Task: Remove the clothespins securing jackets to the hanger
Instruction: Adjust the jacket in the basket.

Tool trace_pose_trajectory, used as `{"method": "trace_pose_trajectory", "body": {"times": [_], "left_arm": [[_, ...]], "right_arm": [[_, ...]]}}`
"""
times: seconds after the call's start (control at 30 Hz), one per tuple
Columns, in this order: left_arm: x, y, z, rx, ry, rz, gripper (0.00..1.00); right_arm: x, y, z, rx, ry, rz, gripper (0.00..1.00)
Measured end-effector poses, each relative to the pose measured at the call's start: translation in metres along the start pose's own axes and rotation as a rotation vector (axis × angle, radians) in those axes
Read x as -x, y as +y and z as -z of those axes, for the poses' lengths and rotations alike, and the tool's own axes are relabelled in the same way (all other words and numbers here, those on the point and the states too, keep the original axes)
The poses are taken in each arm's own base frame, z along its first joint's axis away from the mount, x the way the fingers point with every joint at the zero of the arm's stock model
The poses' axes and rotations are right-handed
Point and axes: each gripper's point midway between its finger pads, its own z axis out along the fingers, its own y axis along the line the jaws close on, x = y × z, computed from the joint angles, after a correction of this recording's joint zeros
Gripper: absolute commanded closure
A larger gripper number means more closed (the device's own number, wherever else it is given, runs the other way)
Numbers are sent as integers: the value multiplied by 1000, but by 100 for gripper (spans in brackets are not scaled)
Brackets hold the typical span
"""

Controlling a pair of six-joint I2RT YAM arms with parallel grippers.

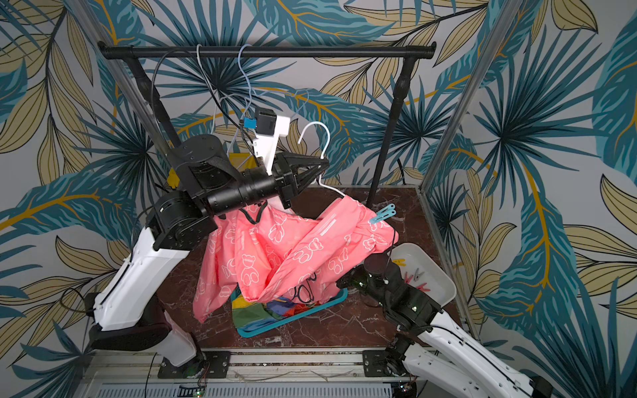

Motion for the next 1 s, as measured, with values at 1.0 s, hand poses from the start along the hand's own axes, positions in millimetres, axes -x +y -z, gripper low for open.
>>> {"method": "trace_pose_trajectory", "body": {"times": [1.0], "left_arm": [[-46, 36, -87, -10, 6, 71, 100]], "right_arm": [[4, -61, 28, -279, -93, 73, 64]]}}
